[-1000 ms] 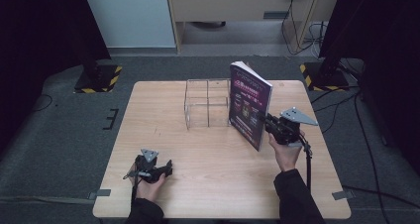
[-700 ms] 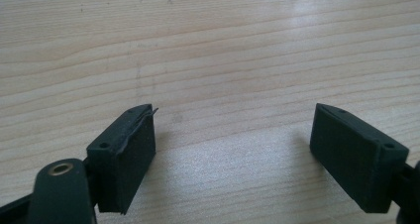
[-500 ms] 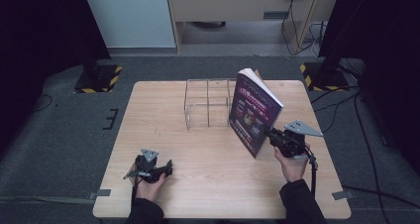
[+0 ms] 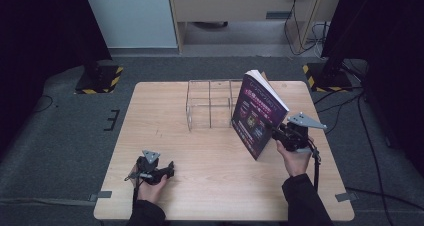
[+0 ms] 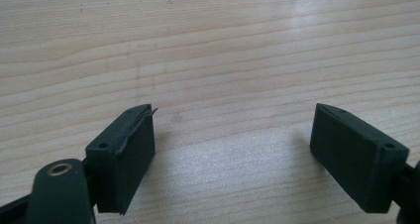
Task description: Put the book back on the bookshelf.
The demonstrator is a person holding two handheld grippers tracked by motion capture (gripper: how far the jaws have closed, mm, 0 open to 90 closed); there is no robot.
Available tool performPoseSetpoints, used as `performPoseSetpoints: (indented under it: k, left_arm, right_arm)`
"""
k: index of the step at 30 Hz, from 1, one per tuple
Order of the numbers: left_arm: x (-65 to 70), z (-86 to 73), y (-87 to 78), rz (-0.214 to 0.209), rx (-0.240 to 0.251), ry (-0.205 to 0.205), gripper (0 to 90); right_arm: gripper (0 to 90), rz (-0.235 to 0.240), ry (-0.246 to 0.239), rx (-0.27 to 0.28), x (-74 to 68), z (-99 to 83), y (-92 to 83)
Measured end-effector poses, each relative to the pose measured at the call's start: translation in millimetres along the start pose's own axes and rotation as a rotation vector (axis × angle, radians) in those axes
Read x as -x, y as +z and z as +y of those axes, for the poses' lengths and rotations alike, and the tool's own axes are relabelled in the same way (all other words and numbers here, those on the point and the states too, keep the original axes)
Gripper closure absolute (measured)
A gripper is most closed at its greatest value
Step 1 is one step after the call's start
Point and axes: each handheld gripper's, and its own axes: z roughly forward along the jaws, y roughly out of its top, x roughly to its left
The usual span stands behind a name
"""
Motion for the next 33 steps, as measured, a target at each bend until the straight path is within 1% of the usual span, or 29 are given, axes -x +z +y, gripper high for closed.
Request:
performPoseSetpoints:
  k: [4, 5, 7, 10, 12, 13, 15, 18, 19, 22, 24, 27, 28, 30, 32, 33]
  left_arm:
    - [0.0, 0.0, 0.0, 0.000, 0.000, 0.000, 16.5]
    - [0.0, 0.0, 0.0, 0.000, 0.000, 0.000, 16.5]
    - [0.0, 0.0, 0.0, 0.000, 0.000, 0.000, 16.5]
    - [0.0, 0.0, 0.0, 0.000, 0.000, 0.000, 16.5]
    - [0.0, 0.1, 0.0, -0.001, 0.000, 0.000, 16.5]
    - [0.0, 0.0, 0.0, 0.000, 0.000, 0.000, 16.5]
    - [0.0, 0.0, 0.0, 0.000, 0.000, 0.000, 16.5]
    - [0.0, 0.0, 0.0, 0.000, 0.000, 0.000, 16.5]
    - [0.0, 0.0, 0.1, 0.000, 0.000, 0.000, 16.5]
    - [0.0, 0.0, 0.1, -0.001, 0.001, -0.001, 16.5]
    - [0.0, 0.0, 0.1, -0.001, 0.001, -0.001, 16.5]
    - [0.0, 0.0, 0.1, -0.001, 0.001, -0.001, 16.5]
    - [0.0, 0.0, 0.1, -0.001, 0.001, -0.001, 16.5]
    - [0.0, 0.0, 0.1, -0.001, 0.001, -0.001, 16.5]
    - [0.0, 0.0, 0.1, -0.002, 0.000, -0.001, 16.5]
    - [-0.1, 0.0, 0.1, -0.001, 0.001, 0.000, 16.4]
  right_arm:
    - [76.3, -0.008, 0.005, -0.013, 1.3, 3.7, 5.0]
    - [77.4, -0.010, 0.009, -0.023, 0.6, 6.1, 7.9]
    - [78.9, -0.013, 0.009, -0.024, 0.6, 6.9, 9.3]
    - [81.9, -0.009, 0.035, -0.032, -1.5, 8.6, 11.3]
    - [82.2, -0.014, 0.036, -0.029, -3.1, 8.8, 11.3]
    - [82.5, -0.019, 0.025, -0.023, -7.0, 9.5, 11.1]
    - [82.5, -0.024, 0.025, -0.019, -9.2, 10.0, 10.9]
    - [82.7, -0.041, 0.010, -0.005, -14.6, 11.9, 11.2]
    - [82.7, -0.056, -0.010, 0.011, -17.3, 13.9, 12.4]
    - [82.7, -0.067, -0.022, 0.022, -19.3, 16.5, 14.4]
    - [82.8, -0.074, -0.030, 0.033, -20.5, 21.9, 18.8]
    - [82.8, -0.081, -0.034, 0.039, -21.2, 25.0, 22.6]
    - [82.8, -0.096, -0.042, 0.045, -21.8, 27.8, 28.1]
    - [82.8, -0.098, -0.042, 0.046, -21.9, 28.6, 29.9]
    - [82.8, -0.110, -0.044, 0.055, -22.0, 30.6, 35.1]
    - [82.8, -0.121, -0.044, 0.067, -21.3, 32.6, 40.3]
